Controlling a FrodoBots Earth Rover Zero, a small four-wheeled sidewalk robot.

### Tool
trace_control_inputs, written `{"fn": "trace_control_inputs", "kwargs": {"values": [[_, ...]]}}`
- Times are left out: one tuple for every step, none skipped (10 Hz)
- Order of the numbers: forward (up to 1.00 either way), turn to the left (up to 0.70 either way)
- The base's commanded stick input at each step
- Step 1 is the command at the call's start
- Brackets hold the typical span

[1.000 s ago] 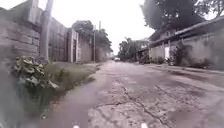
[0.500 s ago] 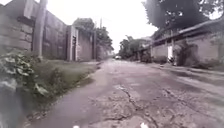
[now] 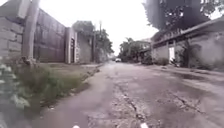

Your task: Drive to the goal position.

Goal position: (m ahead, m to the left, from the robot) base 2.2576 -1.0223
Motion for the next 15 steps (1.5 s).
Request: {"fn": "trace_control_inputs", "kwargs": {"values": [[0.85,0.00],[0.85,0.00],[0.85,0.00],[0.85,0.00],[0.85,0.00],[0.85,0.00],[0.85,0.00],[0.85,0.00],[0.85,0.00],[0.85,0.00],[0.85,0.00],[0.85,0.00],[0.78,0.00],[0.31,0.00],[0.01,0.00]]}}
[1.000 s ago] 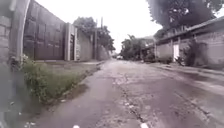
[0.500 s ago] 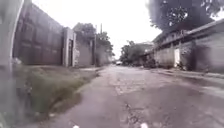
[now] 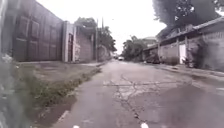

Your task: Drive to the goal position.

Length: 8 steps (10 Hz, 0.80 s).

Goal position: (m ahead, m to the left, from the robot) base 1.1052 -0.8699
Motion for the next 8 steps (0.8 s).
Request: {"fn": "trace_control_inputs", "kwargs": {"values": [[0.00,0.00],[0.21,0.00],[0.54,0.00],[0.76,0.03],[0.78,0.11],[0.80,0.19],[0.83,0.27],[0.85,0.33]]}}
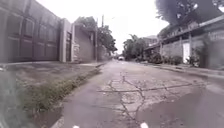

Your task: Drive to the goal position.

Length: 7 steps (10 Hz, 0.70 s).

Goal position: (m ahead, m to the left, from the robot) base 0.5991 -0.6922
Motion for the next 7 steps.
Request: {"fn": "trace_control_inputs", "kwargs": {"values": [[0.85,0.06],[0.85,0.00],[0.85,0.00],[0.85,0.00],[0.69,0.00],[0.45,0.00],[0.20,0.00]]}}
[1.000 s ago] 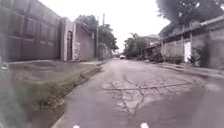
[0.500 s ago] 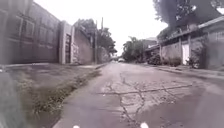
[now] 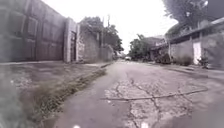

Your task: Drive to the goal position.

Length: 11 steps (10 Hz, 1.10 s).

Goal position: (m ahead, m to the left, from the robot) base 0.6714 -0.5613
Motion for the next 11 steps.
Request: {"fn": "trace_control_inputs", "kwargs": {"values": [[0.00,0.00],[0.00,0.00],[0.00,0.00],[0.00,0.00],[0.00,0.00],[0.00,0.00],[0.36,0.00],[0.79,0.00],[0.72,0.00],[0.56,0.00],[0.41,0.00]]}}
